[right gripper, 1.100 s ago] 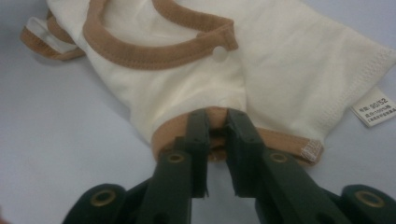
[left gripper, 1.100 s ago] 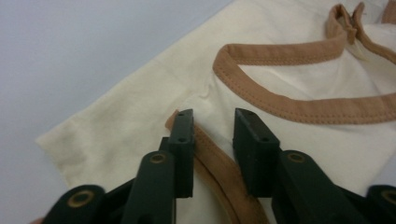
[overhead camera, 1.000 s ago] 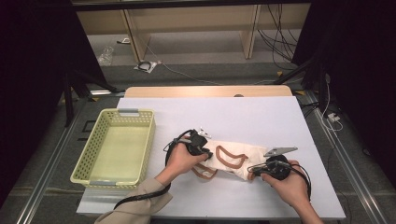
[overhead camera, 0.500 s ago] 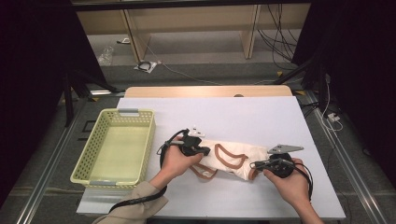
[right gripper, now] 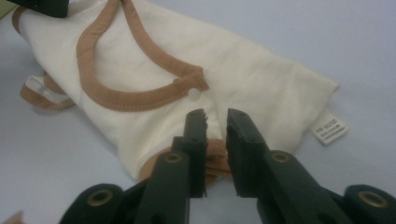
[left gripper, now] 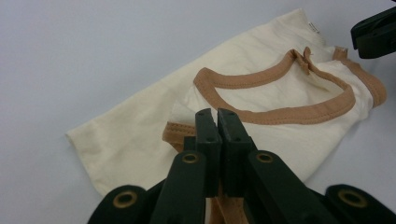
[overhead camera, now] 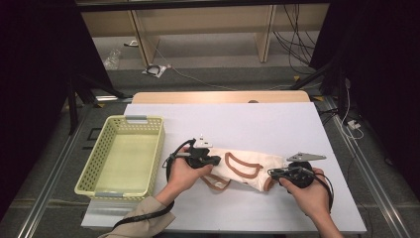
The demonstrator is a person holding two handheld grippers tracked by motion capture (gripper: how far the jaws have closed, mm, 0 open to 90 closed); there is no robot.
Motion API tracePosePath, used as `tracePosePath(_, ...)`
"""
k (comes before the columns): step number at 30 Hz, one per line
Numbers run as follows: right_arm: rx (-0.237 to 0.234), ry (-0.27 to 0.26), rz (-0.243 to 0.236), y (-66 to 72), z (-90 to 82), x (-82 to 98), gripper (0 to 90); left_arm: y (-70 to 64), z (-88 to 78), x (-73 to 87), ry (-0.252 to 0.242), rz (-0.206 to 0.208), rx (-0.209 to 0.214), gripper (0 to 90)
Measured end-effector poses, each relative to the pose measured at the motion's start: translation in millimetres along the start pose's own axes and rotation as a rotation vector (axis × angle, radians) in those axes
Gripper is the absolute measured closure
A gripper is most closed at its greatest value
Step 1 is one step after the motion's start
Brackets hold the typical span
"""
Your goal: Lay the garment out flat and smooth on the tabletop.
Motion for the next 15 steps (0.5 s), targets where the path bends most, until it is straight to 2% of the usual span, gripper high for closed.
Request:
tracePosePath(5, -0.006, 0.048, 0.044, -0.2, 10.0, 8.2, 65.6, 0.4, 0.8, 4.7, 0.01, 0.002, -0.004, 87.5)
tracePosePath(9, -0.009, 0.075, 0.054, 2.6, 16.6, 14.4, 64.9, -0.2, -0.1, 7.0, 0.011, 0.005, -0.001, 87.5)
tracePosePath(10, -0.012, 0.07, 0.057, 4.0, 17.5, 14.7, 66.3, -0.6, -0.4, 7.5, 0.011, 0.006, -0.002, 87.5)
tracePosePath(13, -0.007, 0.069, 0.045, 8.1, 17.9, 15.2, 78.0, -1.8, -1.7, 9.1, 0.012, 0.008, 0.0, 87.5)
tracePosePath(15, 0.0, 0.07, 0.023, 10.5, 17.7, 15.3, 79.7, -2.2, -2.5, 9.8, 0.011, 0.006, 0.0, 87.5)
Point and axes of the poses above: each handheld gripper's, and its own axes: z roughly forward along the jaws, x roughly out of its underside, y roughly to its left, the point moved 9 cm from there along z, roughly forward along the jaws, and after that the axes turned 1 degree about -x, right-handed, at the moved point
